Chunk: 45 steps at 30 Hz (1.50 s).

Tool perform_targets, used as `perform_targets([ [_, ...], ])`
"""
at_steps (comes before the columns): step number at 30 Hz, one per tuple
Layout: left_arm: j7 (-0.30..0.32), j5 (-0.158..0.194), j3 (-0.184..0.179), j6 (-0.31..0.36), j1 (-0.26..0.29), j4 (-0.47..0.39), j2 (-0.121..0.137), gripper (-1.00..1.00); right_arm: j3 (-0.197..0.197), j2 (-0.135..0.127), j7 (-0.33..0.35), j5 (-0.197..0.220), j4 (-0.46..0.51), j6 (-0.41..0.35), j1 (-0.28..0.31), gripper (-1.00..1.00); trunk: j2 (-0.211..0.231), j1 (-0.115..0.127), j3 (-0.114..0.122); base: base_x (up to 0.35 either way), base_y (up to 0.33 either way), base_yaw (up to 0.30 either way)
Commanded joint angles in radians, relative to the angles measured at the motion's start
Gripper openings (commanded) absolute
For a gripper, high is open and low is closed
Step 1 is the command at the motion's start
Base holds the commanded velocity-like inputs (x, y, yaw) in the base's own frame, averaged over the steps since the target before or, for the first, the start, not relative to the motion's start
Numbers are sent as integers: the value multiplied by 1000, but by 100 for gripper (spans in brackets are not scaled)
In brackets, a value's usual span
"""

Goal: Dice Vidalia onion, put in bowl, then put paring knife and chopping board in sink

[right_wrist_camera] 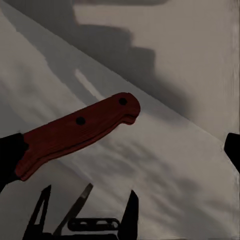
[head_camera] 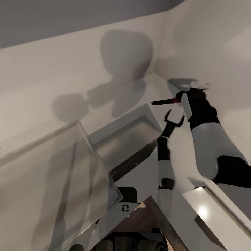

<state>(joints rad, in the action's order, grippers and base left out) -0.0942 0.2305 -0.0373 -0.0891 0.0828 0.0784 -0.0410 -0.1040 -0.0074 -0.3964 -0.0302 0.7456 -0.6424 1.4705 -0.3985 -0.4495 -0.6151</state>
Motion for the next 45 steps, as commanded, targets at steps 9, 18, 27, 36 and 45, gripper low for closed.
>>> perform_targets([
  [9,-1,7,-4,-8,2,4,-3,100,0,44,-93,-1,-85,80,1,100,-2,0,-1,0,0,0],
  [18,-1,7,-4,-8,2,4,-3,100,-2,47,-129,75,-88,95,1,100,-2,0,-1,0,0,0],
  [27,-1,7,-4,-8,2,4,-2,100,1,58,-164,99,-88,151,1,100,-2,0,-1,0,0,0],
  [36,-1,7,-4,-8,2,4,-2,100,4,92,-162,101,-71,153,1,100,-2,0,-1,0,0,0],
  [45,-1,7,-4,-8,2,4,-2,100,4,101,-162,101,-71,150,1,100,-2,0,-1,0,0,0],
])
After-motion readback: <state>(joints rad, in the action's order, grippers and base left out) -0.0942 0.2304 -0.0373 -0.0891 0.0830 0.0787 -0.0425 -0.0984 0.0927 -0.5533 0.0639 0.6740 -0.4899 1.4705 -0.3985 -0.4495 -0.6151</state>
